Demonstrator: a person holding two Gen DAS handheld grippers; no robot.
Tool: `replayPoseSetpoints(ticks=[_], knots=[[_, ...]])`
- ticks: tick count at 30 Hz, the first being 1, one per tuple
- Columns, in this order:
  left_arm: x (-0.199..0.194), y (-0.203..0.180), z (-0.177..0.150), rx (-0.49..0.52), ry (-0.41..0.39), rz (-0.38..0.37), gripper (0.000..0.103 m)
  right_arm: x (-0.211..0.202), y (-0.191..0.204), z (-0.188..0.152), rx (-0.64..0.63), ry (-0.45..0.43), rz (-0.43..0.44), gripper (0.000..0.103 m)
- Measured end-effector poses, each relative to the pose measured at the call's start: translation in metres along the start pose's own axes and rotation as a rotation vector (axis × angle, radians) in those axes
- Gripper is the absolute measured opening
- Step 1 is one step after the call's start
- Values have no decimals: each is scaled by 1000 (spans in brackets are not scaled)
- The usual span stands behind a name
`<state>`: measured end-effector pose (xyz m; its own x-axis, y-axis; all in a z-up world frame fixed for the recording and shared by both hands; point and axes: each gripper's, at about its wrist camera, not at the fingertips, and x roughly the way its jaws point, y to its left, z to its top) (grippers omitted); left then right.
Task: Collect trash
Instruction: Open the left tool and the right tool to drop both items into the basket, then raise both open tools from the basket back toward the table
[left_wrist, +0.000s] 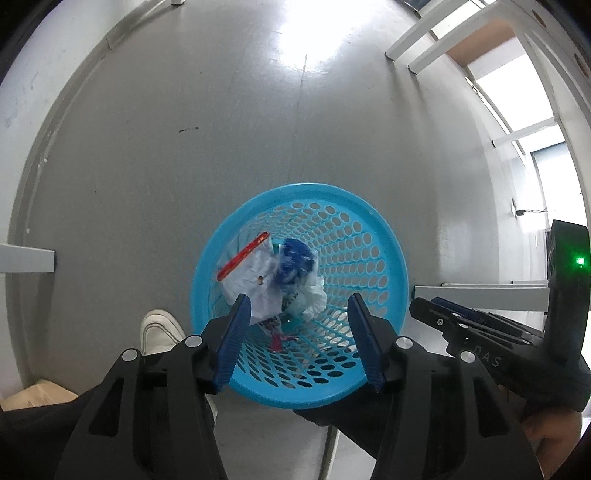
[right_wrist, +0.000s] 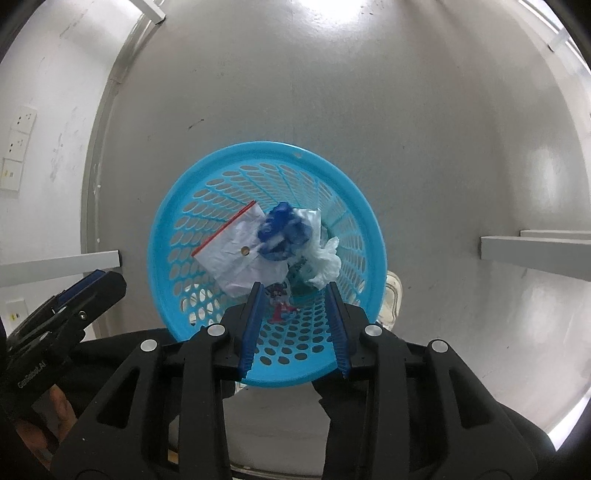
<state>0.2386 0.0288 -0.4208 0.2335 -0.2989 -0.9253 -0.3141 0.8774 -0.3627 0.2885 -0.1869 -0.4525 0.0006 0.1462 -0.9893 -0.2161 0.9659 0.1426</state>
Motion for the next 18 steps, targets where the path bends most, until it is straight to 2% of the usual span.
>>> replayPoseSetpoints(ticks=[5, 10, 13, 18], knots=[[-11, -1, -8, 5, -10, 22, 54, -22, 2, -10, -12, -64, -5, 34], [-31, -3, -17, 23, -54, 56, 55, -44, 0, -21, 8, -135, -30, 35], [-41, -3, -22, 28, -72, 51, 55, -54, 4, -29, -5, -156, -27, 41], [-62, -9, -37, 53, -104, 34, 57, -76, 15, -50, -55, -205, -24, 42]])
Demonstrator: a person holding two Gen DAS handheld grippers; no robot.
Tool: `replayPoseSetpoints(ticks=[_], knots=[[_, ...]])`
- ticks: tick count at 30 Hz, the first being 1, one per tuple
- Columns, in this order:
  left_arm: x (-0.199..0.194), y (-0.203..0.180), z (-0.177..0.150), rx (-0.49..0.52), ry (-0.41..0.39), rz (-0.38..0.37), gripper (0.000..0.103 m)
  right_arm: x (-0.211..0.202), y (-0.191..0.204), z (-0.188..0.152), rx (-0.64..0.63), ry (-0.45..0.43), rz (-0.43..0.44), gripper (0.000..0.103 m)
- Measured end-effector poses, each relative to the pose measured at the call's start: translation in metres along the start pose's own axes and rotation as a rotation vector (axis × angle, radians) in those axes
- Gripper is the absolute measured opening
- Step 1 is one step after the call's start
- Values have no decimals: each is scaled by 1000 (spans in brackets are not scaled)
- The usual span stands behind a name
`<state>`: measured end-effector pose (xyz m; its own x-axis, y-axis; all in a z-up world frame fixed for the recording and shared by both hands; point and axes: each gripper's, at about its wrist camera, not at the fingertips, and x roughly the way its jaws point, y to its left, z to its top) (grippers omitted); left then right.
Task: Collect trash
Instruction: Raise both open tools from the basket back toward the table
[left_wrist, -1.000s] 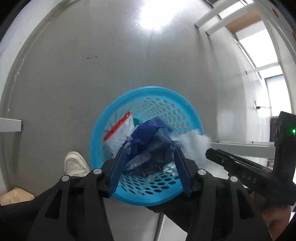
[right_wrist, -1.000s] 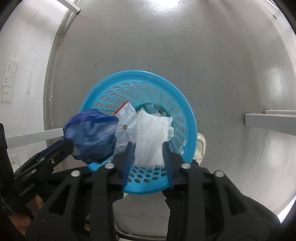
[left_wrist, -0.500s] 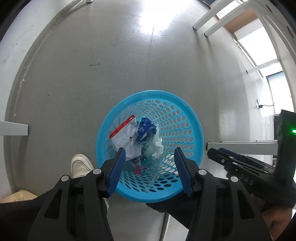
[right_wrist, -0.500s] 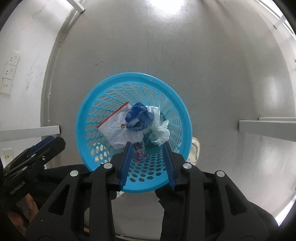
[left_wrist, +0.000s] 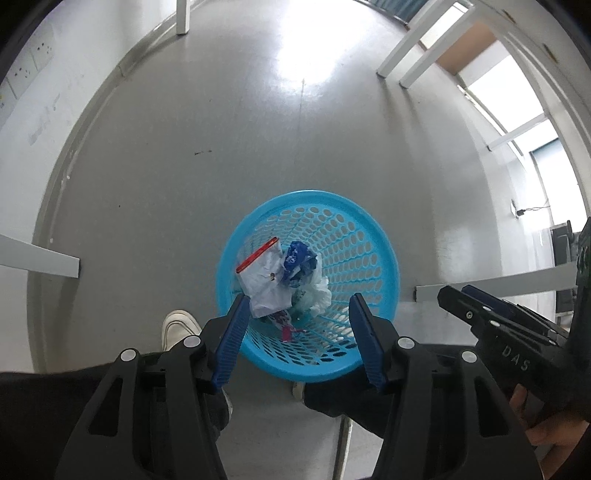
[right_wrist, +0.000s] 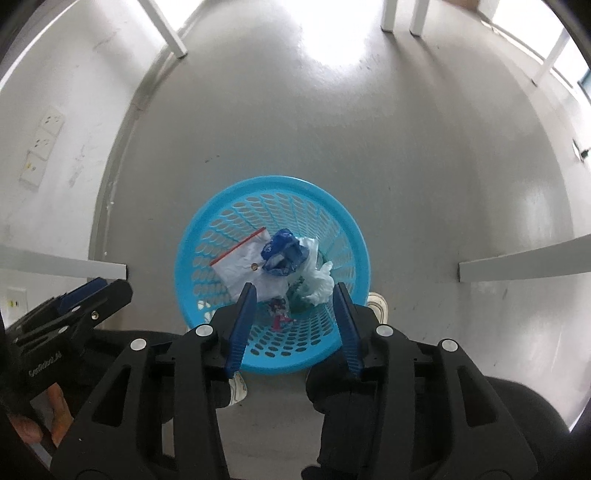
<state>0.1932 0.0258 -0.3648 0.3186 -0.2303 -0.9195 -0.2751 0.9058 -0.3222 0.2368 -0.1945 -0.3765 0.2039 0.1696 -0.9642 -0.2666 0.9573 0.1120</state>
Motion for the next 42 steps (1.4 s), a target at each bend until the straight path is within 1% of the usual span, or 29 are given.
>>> replayPoseSetpoints(ticks=[3, 8, 12, 13, 15, 18, 19, 21, 23, 25, 30, 34, 39, 42], knots=[[-15, -4, -11, 30, -23, -9, 60, -19, 5, -12, -21, -28, 16, 43], [-41, -5, -28, 75, -55, -13, 63, -50, 10, -32, -56, -76, 37, 47], [-60, -1, -36, 80, -83, -18, 67, -71, 11, -47, -72, -103, 52, 50], [-64, -2, -39, 87, -87, -20, 69, -77, 11, -51, -77, -112, 58, 52], [-75, -9, -46, 137, -90, -33, 72, -87, 12, -56, -82, -132, 71, 54], [-95, -16, -57, 184, -139, -3, 81, -107, 8, -67, -83, -162, 84, 56], [-101, -18, -60, 188, -153, 8, 83, -114, 6, -69, -84, -174, 85, 58], [-116, -21, -67, 197, -175, -6, 86, -127, 7, -75, -97, -199, 78, 61], [-134, -27, -74, 222, -201, -21, 89, -143, 6, -81, -117, -239, 58, 63], [-151, -31, -81, 241, -237, -12, 91, -157, 4, -88, -134, -268, 46, 66], [-187, -37, -97, 281, -306, -37, 97, -201, -5, -107, -133, -366, 74, 72], [-211, -39, -106, 284, -374, -47, 97, -233, -6, -120, -133, -437, 87, 74], [-246, -51, -112, 310, -451, -64, 97, -278, -5, -129, -141, -545, 103, 84], [-270, -60, -116, 356, -509, -69, 97, -303, -2, -129, -150, -604, 112, 87]])
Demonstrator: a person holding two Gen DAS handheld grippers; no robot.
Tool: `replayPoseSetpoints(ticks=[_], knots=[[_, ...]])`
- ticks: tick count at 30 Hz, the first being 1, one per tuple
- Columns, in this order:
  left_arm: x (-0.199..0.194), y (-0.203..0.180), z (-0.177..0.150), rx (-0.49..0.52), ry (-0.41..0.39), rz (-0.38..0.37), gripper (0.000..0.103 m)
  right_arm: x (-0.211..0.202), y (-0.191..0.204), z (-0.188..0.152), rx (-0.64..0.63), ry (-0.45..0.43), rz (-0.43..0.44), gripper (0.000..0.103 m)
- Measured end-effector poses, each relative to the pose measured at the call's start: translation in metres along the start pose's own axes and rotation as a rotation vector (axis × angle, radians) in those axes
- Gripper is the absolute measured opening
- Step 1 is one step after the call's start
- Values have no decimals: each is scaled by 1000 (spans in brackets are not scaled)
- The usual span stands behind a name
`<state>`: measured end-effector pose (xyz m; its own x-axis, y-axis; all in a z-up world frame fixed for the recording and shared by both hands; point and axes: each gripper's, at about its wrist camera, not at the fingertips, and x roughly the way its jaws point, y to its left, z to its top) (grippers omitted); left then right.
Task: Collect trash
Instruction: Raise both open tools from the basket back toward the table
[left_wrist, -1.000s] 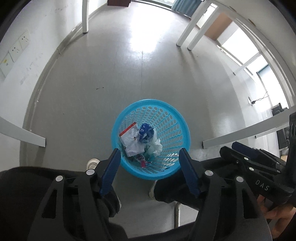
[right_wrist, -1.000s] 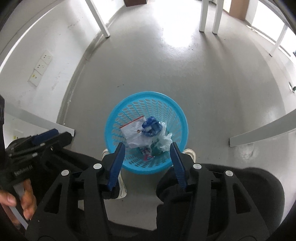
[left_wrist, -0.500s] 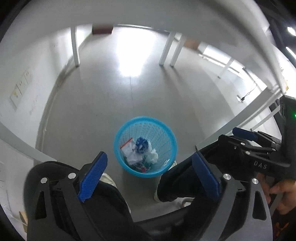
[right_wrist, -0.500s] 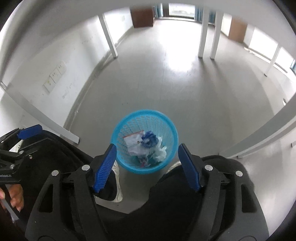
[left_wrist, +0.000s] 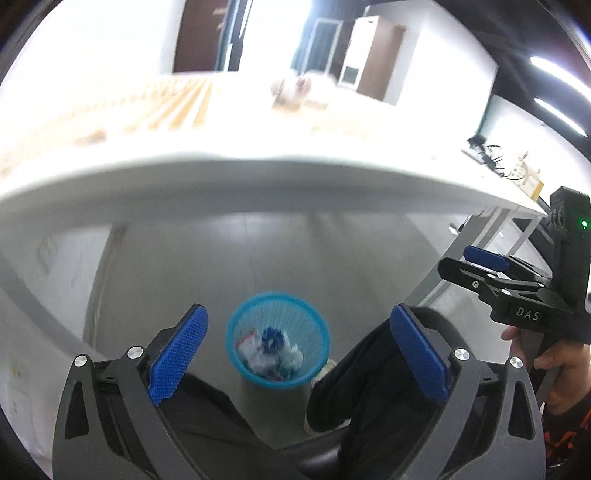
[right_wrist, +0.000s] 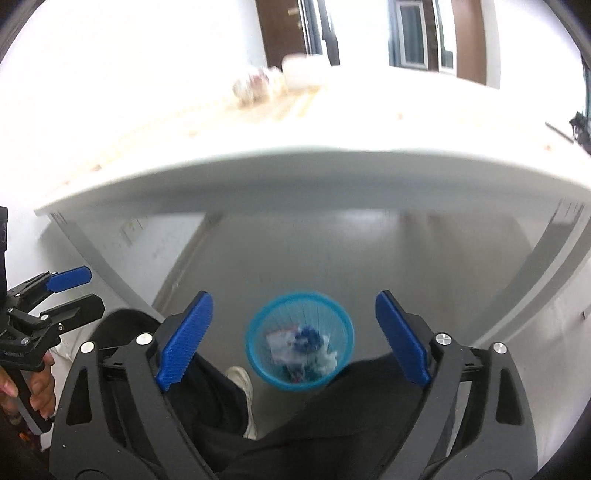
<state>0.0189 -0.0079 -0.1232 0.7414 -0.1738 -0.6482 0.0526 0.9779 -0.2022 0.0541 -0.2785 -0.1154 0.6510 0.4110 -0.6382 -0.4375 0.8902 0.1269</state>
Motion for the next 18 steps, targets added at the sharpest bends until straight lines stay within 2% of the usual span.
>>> replayPoseSetpoints(ticks=[6, 11, 18], knots=[[-18, -14, 24, 72, -67, 15, 97, -24, 7, 26, -15, -81, 21, 94], [-27, -15, 47, 94, -100, 14, 97, -28, 4, 45, -41, -104, 19, 94], [-20, -5, 75, 69, -111, 5, 97, -20, -17, 74, -28, -134, -2, 94]])
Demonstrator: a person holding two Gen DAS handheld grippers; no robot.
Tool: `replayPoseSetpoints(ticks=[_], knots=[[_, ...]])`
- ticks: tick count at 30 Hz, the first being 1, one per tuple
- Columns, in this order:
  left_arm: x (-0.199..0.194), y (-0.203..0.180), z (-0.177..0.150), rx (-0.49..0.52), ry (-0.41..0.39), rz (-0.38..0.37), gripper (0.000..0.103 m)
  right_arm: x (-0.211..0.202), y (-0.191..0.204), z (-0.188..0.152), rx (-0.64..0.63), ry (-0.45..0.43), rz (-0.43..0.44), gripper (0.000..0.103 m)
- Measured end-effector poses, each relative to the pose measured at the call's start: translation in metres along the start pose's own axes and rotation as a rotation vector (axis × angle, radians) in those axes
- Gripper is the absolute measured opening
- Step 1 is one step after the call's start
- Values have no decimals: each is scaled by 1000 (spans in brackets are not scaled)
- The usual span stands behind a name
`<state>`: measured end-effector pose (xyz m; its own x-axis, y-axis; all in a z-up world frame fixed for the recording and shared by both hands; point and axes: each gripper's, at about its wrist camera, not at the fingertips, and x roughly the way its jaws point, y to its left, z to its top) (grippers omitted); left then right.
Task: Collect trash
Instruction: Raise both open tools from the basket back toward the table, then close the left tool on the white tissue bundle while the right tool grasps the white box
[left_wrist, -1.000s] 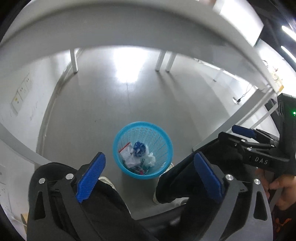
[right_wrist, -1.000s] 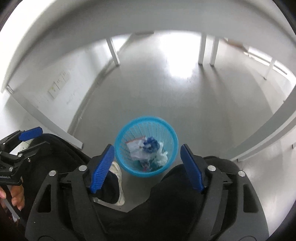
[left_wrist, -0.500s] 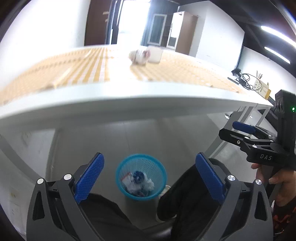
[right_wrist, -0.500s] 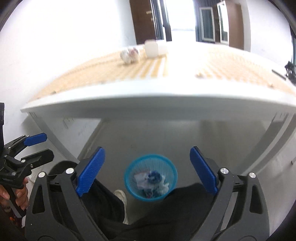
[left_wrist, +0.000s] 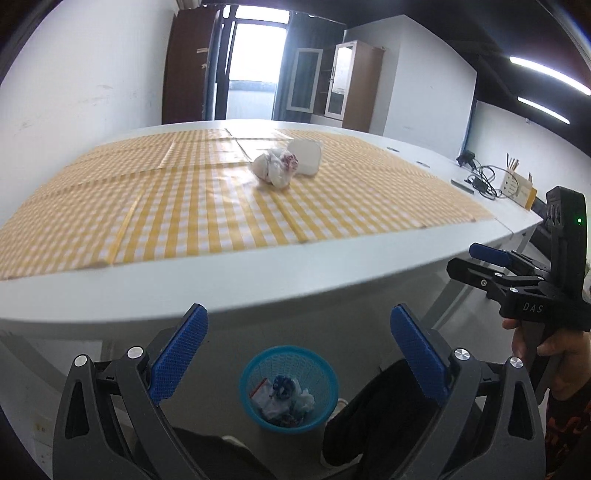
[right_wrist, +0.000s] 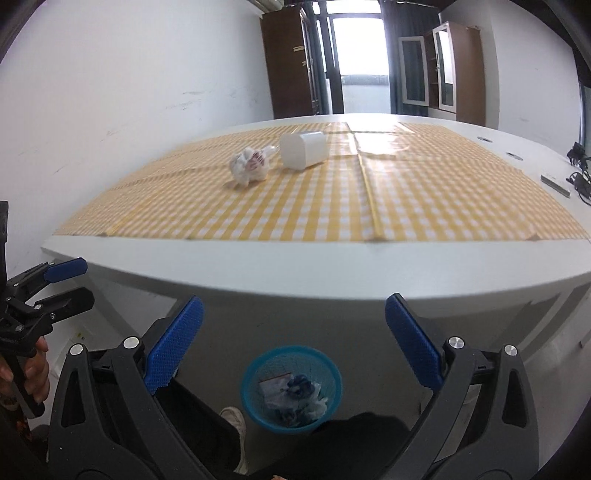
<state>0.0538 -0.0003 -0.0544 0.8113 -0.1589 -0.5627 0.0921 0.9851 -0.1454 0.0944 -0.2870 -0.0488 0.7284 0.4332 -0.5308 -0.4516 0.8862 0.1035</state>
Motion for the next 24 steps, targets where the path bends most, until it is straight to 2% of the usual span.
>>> replayPoseSetpoints(ticks=[10, 24], knots=[[28, 27, 42, -47, -7, -12, 97, 36, -22, 57, 10, -30, -29, 94], [89, 37, 110, -31, 72, -37, 97, 108, -27, 122, 23, 7, -17, 94]])
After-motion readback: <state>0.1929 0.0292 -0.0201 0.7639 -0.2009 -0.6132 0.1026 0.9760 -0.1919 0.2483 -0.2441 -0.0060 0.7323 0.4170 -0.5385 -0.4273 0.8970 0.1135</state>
